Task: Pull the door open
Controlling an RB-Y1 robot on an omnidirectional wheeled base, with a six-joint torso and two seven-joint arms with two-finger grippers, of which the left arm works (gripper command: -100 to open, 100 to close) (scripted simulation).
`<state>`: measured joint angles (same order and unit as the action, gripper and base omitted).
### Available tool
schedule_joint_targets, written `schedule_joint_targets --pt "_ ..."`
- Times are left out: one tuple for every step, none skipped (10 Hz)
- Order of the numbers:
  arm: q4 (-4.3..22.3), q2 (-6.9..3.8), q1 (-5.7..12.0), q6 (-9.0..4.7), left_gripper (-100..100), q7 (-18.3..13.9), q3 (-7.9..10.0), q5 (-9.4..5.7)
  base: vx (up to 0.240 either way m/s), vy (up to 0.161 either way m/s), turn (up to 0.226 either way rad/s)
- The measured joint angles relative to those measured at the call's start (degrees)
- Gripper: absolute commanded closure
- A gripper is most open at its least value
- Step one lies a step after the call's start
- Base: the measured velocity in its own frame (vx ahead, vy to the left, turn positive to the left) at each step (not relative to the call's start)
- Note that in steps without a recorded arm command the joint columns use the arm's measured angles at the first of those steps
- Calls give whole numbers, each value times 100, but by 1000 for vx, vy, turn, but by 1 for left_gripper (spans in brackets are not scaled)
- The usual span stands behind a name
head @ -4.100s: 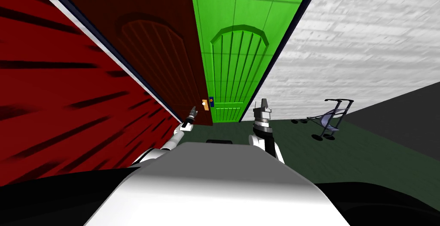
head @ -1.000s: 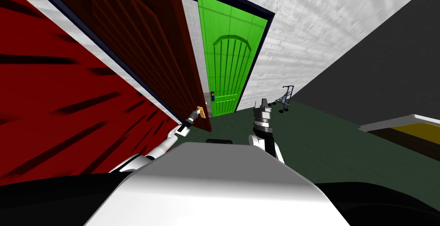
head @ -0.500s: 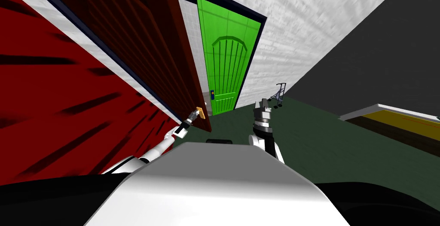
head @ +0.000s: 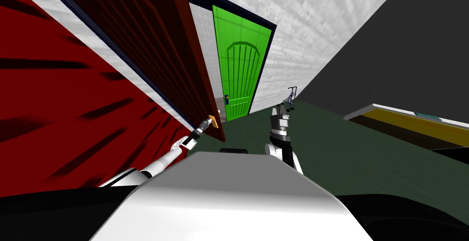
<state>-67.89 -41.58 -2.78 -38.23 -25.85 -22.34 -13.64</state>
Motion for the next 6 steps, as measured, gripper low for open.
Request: schedule_joint_targets --pt "13 -6 -20 -8 100 -5 -16 3 -124 82 -125" --pt "45 -56 -38 -58 100 -31 -39 0 -181 153 -151" --pt "48 -94 -38 -115 100 -63 -66 -2 -182 158 -156" --pt "64 -137 -40 -203 100 -102 -105 0 -194 125 -160" --pt "74 -195 -57 -298 100 -137 -134 -1 -184 125 -113" --pt "97 -237 -58 -365 100 -167 -170 2 -185 134 -145"
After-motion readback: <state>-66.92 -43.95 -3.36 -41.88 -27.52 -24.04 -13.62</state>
